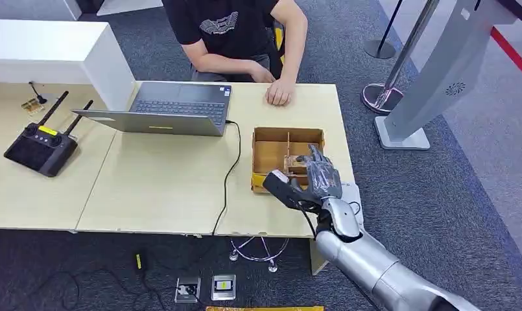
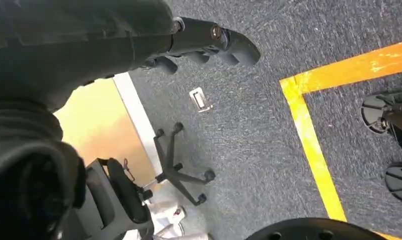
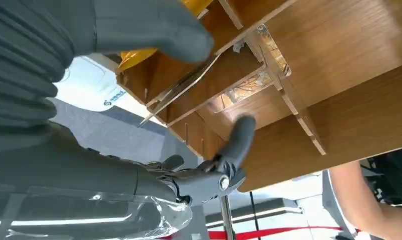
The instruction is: Pass the card to the sensor for recognition and then transmit it.
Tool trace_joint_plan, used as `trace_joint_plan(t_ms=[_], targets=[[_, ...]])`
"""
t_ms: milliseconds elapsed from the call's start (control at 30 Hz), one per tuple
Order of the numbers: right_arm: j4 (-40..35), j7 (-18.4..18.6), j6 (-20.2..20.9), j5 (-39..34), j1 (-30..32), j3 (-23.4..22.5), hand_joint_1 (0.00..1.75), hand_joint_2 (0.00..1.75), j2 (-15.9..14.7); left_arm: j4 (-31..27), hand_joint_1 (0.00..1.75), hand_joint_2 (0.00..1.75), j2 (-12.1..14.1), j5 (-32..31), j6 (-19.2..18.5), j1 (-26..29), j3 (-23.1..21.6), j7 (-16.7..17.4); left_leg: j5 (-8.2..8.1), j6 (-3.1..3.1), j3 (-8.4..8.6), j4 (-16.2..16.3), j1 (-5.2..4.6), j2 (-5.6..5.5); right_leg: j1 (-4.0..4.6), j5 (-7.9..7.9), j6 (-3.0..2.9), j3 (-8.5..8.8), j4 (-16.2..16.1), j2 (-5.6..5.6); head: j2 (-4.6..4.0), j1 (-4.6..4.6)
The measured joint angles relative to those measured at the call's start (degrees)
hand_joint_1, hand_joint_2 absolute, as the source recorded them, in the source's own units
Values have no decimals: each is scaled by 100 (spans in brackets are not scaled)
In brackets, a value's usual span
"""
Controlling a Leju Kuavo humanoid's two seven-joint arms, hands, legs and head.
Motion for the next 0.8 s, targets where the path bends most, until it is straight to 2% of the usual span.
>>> trace_joint_plan(t_ms=[800], targets=[[701,-103,-138,-87,-221,2,175,175,153,0,0,0,13,-50,0,-16,0,81,0,0,4,0,0,1,0,0,0,3,-1,0,0,2]])
